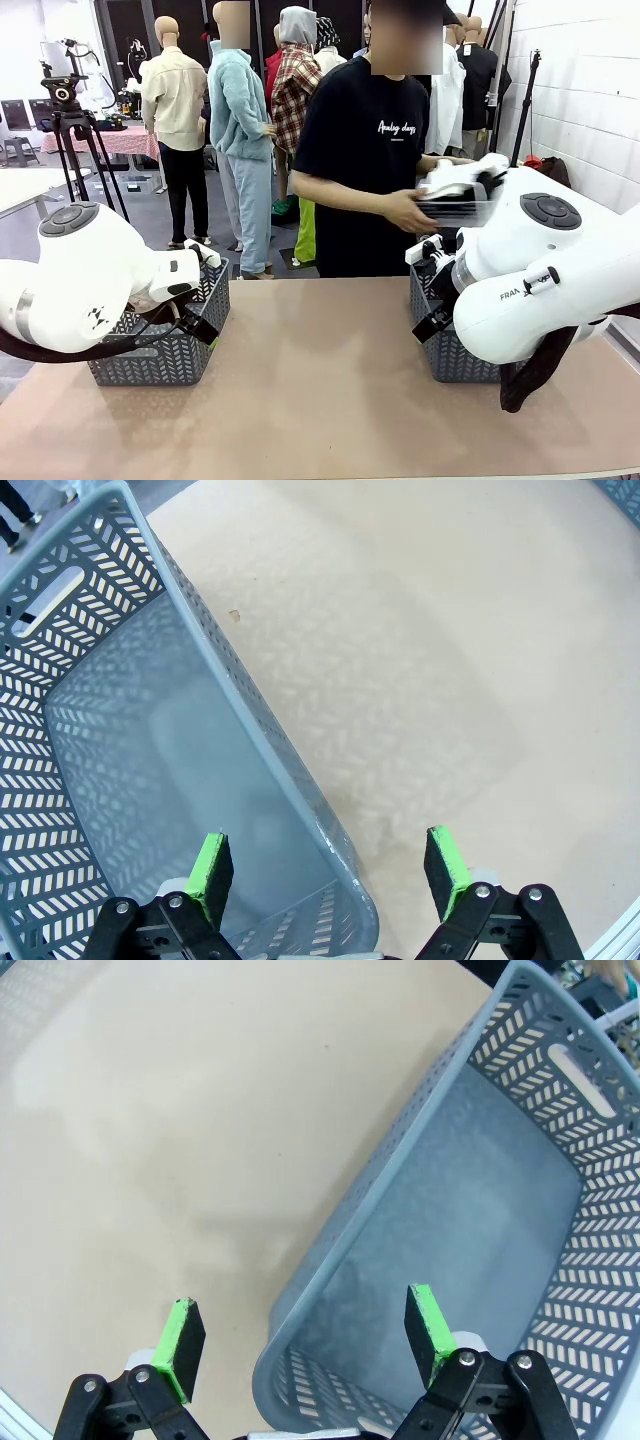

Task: Sort the tops and bottoms.
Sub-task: Lift clothes from the center of the table with your left hand.

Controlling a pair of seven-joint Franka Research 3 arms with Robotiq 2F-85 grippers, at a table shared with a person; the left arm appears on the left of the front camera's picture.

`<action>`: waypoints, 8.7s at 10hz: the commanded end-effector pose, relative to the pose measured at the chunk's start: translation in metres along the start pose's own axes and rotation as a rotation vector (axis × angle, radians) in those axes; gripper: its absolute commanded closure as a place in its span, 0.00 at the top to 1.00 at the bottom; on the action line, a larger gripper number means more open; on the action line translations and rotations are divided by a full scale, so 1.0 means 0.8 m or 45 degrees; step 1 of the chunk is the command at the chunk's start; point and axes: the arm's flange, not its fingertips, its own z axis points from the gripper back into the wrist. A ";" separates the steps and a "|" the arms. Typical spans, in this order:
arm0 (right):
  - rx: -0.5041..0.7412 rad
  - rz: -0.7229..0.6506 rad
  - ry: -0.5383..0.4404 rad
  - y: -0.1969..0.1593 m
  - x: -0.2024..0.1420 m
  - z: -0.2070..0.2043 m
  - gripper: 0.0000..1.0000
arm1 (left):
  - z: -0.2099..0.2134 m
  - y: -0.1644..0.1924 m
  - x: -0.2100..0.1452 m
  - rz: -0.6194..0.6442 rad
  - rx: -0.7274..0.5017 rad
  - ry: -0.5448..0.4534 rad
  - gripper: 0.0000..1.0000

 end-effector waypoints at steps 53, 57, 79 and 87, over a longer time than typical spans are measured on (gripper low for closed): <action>0.320 -0.218 -0.404 -0.069 0.012 0.218 1.00 | 0.239 0.039 -0.004 -0.010 -0.120 -0.143 1.00; 0.320 -0.218 -0.404 -0.069 0.012 0.218 1.00 | 0.239 0.039 -0.004 -0.010 -0.120 -0.143 1.00; 0.320 -0.218 -0.404 -0.069 0.012 0.218 1.00 | 0.057 -0.042 0.207 -0.157 0.043 -0.096 1.00; 0.320 -0.218 -0.404 -0.069 0.012 0.218 1.00 | 0.039 -0.057 0.226 -0.188 -0.039 -0.148 1.00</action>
